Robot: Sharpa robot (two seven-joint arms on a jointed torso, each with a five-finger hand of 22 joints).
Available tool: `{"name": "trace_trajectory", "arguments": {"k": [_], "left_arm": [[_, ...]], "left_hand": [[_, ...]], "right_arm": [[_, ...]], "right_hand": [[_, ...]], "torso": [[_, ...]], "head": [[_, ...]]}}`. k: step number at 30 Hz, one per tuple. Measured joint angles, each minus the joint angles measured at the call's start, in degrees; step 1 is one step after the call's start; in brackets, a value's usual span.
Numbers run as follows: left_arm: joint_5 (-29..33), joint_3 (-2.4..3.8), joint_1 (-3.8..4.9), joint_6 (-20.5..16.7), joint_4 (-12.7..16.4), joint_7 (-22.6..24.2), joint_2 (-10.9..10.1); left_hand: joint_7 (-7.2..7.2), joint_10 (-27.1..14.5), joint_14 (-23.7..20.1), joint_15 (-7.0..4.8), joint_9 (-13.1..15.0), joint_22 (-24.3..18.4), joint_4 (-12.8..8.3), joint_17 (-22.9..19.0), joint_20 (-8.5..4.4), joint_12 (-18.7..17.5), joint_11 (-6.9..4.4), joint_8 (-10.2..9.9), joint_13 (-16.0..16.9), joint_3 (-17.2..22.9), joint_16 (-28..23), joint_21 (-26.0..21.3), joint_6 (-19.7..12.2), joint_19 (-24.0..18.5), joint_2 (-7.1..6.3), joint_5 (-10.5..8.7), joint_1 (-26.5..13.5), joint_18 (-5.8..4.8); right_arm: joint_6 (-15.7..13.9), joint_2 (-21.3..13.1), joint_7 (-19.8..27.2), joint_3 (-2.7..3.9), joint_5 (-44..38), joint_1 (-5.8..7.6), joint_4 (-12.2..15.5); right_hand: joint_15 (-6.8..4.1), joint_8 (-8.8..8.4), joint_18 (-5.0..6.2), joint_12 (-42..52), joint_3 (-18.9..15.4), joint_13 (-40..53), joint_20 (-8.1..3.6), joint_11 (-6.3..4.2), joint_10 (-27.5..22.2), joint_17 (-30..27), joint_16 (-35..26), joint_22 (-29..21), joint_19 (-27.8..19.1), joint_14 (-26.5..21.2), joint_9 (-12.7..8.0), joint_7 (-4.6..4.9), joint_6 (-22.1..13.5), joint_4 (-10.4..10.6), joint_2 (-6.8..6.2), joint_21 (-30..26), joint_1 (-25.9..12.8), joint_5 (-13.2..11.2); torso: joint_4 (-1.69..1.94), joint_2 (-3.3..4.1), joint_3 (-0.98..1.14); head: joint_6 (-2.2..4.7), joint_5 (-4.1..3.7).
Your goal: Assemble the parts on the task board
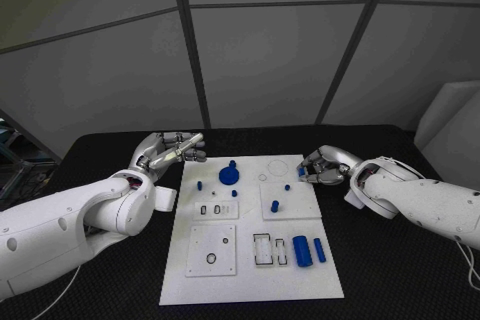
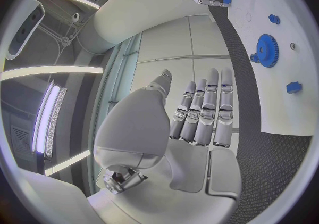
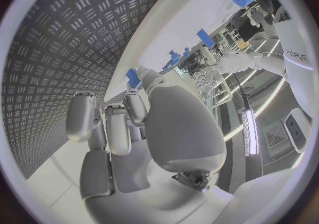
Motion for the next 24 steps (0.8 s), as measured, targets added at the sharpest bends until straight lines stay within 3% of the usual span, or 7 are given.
{"name": "trace_trajectory", "arguments": {"k": [5, 8, 11, 16, 21, 24], "left_arm": [[0.00, 0.00, 0.00, 0.00, -0.02, -0.01, -0.01], [0.00, 0.00, 0.00, 0.00, -0.02, -0.01, -0.03], [0.00, 0.00, 0.00, 0.00, -0.02, -0.02, -0.05], [0.00, 0.00, -0.01, 0.00, -0.02, -0.03, -0.10], [0.01, 0.00, -0.06, 0.02, -0.06, -0.04, -0.21], [0.09, 0.00, -0.06, 0.02, -0.14, -0.04, -0.30]], "left_hand": [[0.00, 0.00, 0.00, 0.00, 0.00, 0.00, 0.00, 0.00, 0.00, 0.00, 0.00, 0.00, 0.00, 0.00, 0.00, 0.00, 0.00, 0.00, 0.00, 0.00, 0.00, 0.00], [0.00, 0.00, 0.00, 0.00, 0.00, -0.01, 0.00, 0.00, 0.00, 0.00, 0.00, 0.00, 0.00, 0.00, 0.00, 0.00, 0.00, 0.00, 0.00, 0.00, 0.00, 0.00], [0.00, 0.00, 0.00, 0.00, 0.00, -0.01, 0.00, 0.00, 0.00, 0.00, 0.00, 0.00, 0.00, 0.00, 0.00, 0.00, 0.00, 0.00, 0.00, 0.00, 0.00, 0.00], [0.00, 0.00, -0.20, 0.20, 0.00, -0.01, 0.00, 0.04, 0.00, 0.00, 0.00, -0.24, 0.00, 0.00, -0.27, 0.00, 0.00, 0.00, 0.00, 0.00, 0.00, 0.00], [0.00, 0.00, -0.20, 0.20, 0.00, -0.01, 0.00, 0.07, 0.00, 0.00, 0.00, -0.24, 0.00, 0.00, -0.27, 0.00, 0.00, 0.00, 0.00, 0.00, 0.00, 0.00], [0.00, 0.00, -0.20, 0.20, 0.00, -0.01, 0.00, 0.07, 0.00, 0.00, 0.00, -0.24, 0.00, 0.00, -0.26, 0.00, 0.00, 0.00, 0.00, 0.00, 0.00, 0.00]], "right_arm": [[-0.02, 0.14, -0.01, 0.03, -0.09, 0.00, -0.16], [-0.15, 0.17, -0.03, 0.03, -0.12, 0.01, -0.22], [-0.42, 0.20, -0.04, 0.03, -0.15, 0.01, -0.22], [-1.28, 0.07, -0.02, 0.01, -0.19, 0.00, 0.31], [-2.26, -1.05, 0.03, 0.03, -0.20, -0.05, 2.94], [-2.79, -1.74, 0.00, 0.45, -0.18, -0.09, 5.28]], "right_hand": [[-0.20, 0.38, 0.00, 0.00, 0.38, 0.00, 0.00, -0.12, 0.12, 0.00, 0.00, 0.01, 0.00, -0.21, 0.13, -0.32, 0.85, -0.07, 0.00, 0.00, 0.00, -0.10], [-0.41, 0.40, 0.00, 0.00, 1.03, 0.00, -0.14, -0.21, 0.21, 0.00, 0.00, 0.09, 0.14, 0.00, 0.12, -0.39, 1.38, -0.36, 0.94, 0.00, 0.33, -0.34], [-0.82, 0.84, 0.01, 0.00, 2.50, 0.01, -0.53, -0.61, 0.21, 0.00, 0.00, 0.38, 0.12, 0.01, 0.02, -0.73, 2.00, -0.85, 1.55, 0.00, 0.95, -3.73], [-0.82, 1.11, 0.00, 0.00, 3.68, 0.10, -0.72, -0.73, 0.31, 0.00, 0.00, 0.69, 0.30, 0.01, -0.07, -0.93, 2.52, -1.17, 2.15, 0.00, 1.38, -4.63], [-0.82, 1.20, 0.00, 0.21, 3.83, 0.24, -0.92, -0.82, 0.41, 0.00, 0.00, 0.85, 0.51, 0.01, -0.06, -0.95, 2.54, -1.32, 2.50, 0.25, 1.57, -4.65], [-0.82, 1.20, 0.00, 0.21, 3.96, 0.30, -0.92, -0.82, 0.41, 0.00, 0.22, 1.00, 0.51, 0.01, -0.05, -0.96, 2.54, -1.44, 2.51, 0.25, 1.57, -4.66]], "torso": [[0.00, -0.01, 0.01], [0.00, -0.01, 0.01], [0.00, -0.01, 0.01], [-0.01, -0.01, 0.03], [-0.07, -0.08, 0.05], [-0.07, -0.14, 0.02]], "head": [[-0.01, 0.01], [-0.01, 0.01], [-0.02, 0.01], [-0.13, -0.02], [-0.32, 0.08], [-0.32, 0.10]]}}
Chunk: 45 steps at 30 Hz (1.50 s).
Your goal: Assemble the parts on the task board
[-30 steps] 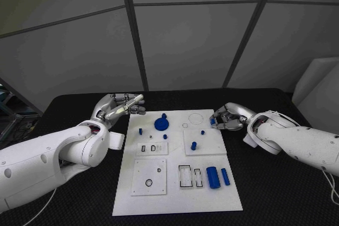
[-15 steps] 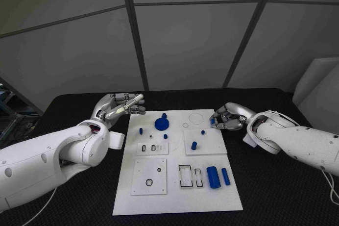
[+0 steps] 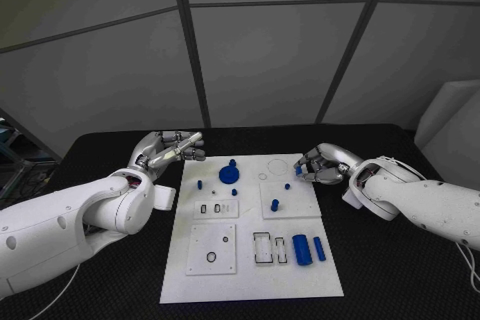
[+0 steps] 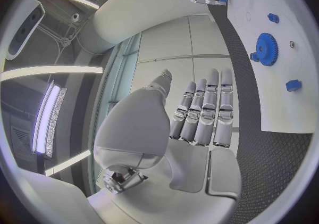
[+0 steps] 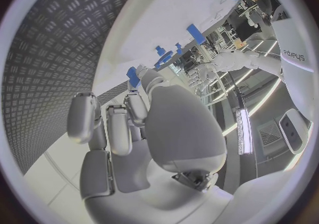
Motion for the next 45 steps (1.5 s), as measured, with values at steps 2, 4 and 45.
{"name": "trace_trajectory", "arguments": {"k": [2, 4, 45], "left_arm": [[0.07, 0.00, 0.00, 0.00, -0.09, 0.00, -0.05], [0.13, 0.00, -0.01, 0.00, -0.16, 0.00, -0.10], [0.86, 0.00, -0.01, 0.16, -2.46, -0.01, 1.52]], "left_hand": [[0.00, 0.00, 0.00, 0.00, 0.00, 0.00, 0.00, 0.00, 0.00, 0.00, 0.00, 0.00, 0.00, 0.00, 0.00, 0.00, 0.00, 0.00, 0.00, 0.00, 0.00, -0.01], [0.00, 0.00, 0.00, 0.00, 0.00, 0.00, 0.00, 0.00, 0.00, 0.00, 0.00, 0.00, 0.00, 0.00, 0.00, 0.00, 0.00, 0.00, 0.00, 0.00, 0.00, 0.00], [0.00, 0.00, 0.00, 0.00, 0.00, 0.02, -0.16, 0.06, 0.00, 0.00, 0.00, 0.01, 0.00, -0.16, 0.01, 0.23, 0.00, 0.00, 0.00, 0.00, 0.00, 0.00]], "right_arm": [[-0.41, -0.17, -0.08, 0.61, 0.02, 0.00, 1.92], [-0.74, -0.24, -0.18, 0.97, 0.04, 0.04, 3.63], [1.63, 18.14, -17.46, -1.35, -12.35, -2.27, 8.23]], "right_hand": [[0.00, 0.00, 0.00, 0.00, 0.03, 0.00, 0.00, 0.00, 0.00, 0.00, 0.00, 0.12, 0.00, 0.00, 0.01, 0.00, 0.00, -0.03, 0.07, 0.00, -0.07, 0.00], [0.00, -0.02, 0.00, 0.00, 0.03, 0.08, -0.13, 0.00, 0.00, 0.00, 0.00, 0.35, 0.13, 0.00, 0.05, 0.00, -0.01, -0.03, 0.07, 0.25, -0.07, -0.12], [0.01, 0.12, 0.00, -0.32, 0.77, -0.53, -0.20, 0.01, 0.00, -0.01, 0.00, 0.39, 0.21, 0.00, -0.16, 0.09, 0.20, 0.03, -0.13, 0.66, -1.31, -1.11]], "torso": [[0.00, -0.03, -0.03], [0.00, -0.08, -0.05], [0.35, -1.46, -0.62]], "head": [[0.05, 0.09], [0.05, 0.18], [-1.67, 3.06]]}}
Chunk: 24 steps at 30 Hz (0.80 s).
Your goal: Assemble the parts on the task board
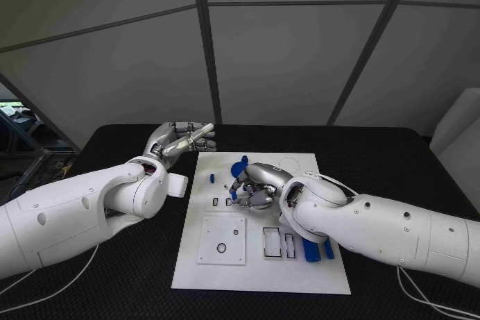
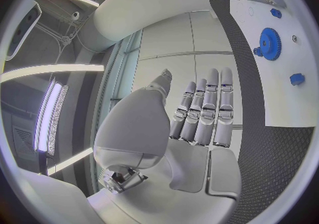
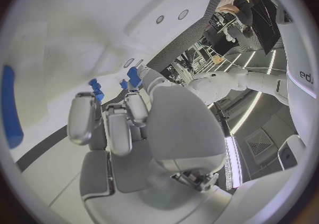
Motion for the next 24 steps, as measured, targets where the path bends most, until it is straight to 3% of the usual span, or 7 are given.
{"name": "trace_trajectory", "arguments": {"k": [24], "left_arm": [[0.06, 0.00, 0.00, 0.13, 0.16, -0.06, -0.01]], "left_hand": [[0.00, 0.00, 0.00, 0.00, 0.00, -0.01, 0.00, 0.02, 0.13, -0.18, 0.00, 0.00, 0.00, 0.00, 0.00, 0.00, 0.00, -0.13, 0.00, 0.00, 0.00, 0.00]], "right_arm": [[2.02, 1.10, -2.13, 0.06, -3.55, -0.47, -1.83]], "right_hand": [[0.00, -0.33, 0.00, 0.00, -0.01, -0.09, 0.00, 0.00, 0.00, 0.00, 0.00, -0.17, 0.00, 0.00, 0.07, -0.08, -0.04, 0.00, -0.36, 0.00, -0.35, 0.27]], "torso": [[-0.01, 0.03, 0.02]], "head": [[-0.77, 0.66]]}}
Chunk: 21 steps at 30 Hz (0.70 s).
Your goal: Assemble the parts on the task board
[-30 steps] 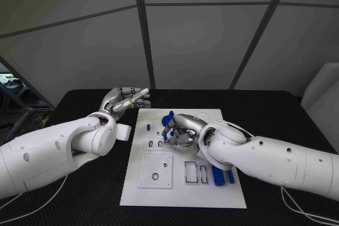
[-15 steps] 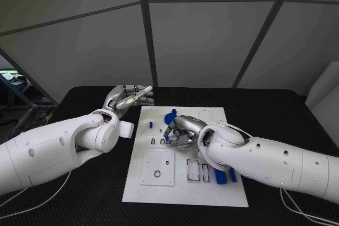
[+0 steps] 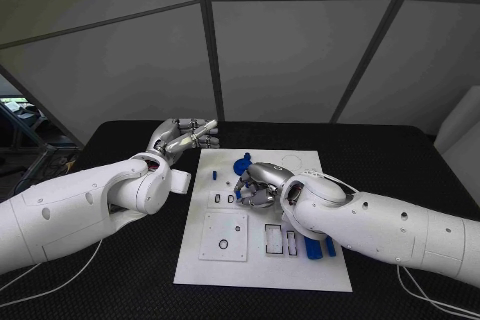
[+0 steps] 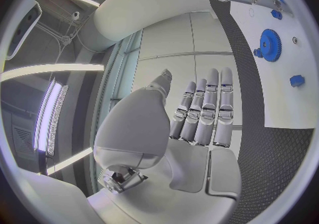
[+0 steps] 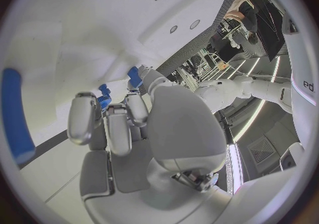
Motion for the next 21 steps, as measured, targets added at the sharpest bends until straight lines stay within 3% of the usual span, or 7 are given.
{"name": "trace_trajectory", "arguments": {"k": [21], "left_arm": [[0.02, 0.00, 0.00, 0.04, -0.04, -0.04, -0.01]], "left_hand": [[0.00, 0.00, 0.00, 0.00, 0.00, 0.04, 0.00, 0.02, 0.08, -0.10, 0.00, 0.00, 0.00, 0.00, 0.00, 0.00, 0.00, -0.08, 0.00, 0.00, 0.00, 0.01]], "right_arm": [[1.17, 0.00, -0.11, 0.16, -1.03, -0.09, -0.01]], "right_hand": [[0.00, 0.22, 0.00, -0.62, 0.14, -0.39, 0.00, -0.21, -0.21, 0.04, 0.00, -0.11, 0.00, 0.00, -0.06, -0.28, -0.12, -0.14, -0.52, 0.00, -0.52, 0.00]], "torso": [[-0.05, -0.02, 0.03]], "head": [[-0.31, 0.07]]}}
